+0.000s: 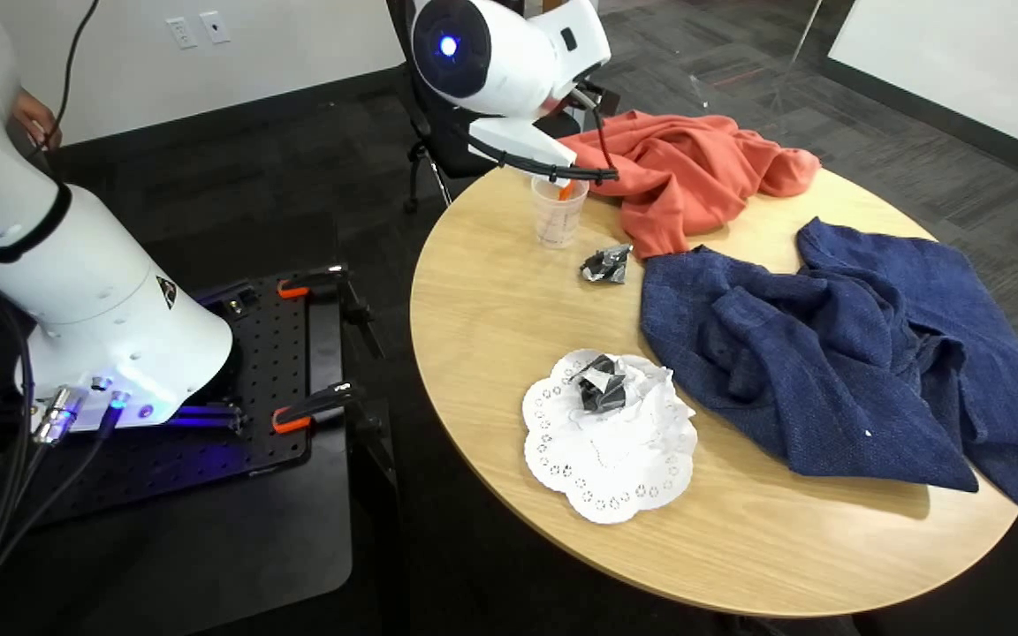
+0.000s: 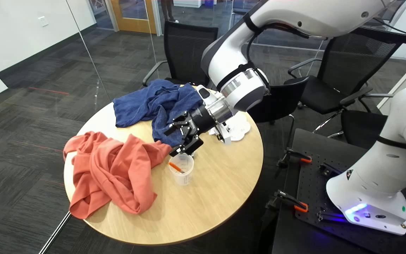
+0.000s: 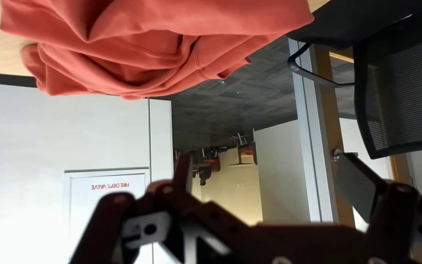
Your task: Put the orange pen inside the cup
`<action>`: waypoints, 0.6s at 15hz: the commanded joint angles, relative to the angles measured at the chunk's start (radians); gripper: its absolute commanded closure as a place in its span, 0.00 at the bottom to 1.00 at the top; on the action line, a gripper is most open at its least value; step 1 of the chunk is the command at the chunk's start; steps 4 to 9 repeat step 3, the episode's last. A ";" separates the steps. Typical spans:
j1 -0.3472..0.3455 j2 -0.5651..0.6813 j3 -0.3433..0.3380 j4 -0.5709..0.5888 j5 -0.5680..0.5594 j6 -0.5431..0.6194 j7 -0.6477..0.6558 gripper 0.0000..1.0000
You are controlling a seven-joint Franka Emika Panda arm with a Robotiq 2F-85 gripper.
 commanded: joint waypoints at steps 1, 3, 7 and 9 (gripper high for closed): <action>-0.001 -0.012 0.000 -0.007 -0.004 0.000 0.004 0.00; -0.001 -0.016 0.000 -0.010 -0.005 0.000 0.005 0.00; -0.001 -0.016 0.000 -0.010 -0.005 0.000 0.005 0.00; -0.001 -0.016 0.000 -0.010 -0.005 0.000 0.005 0.00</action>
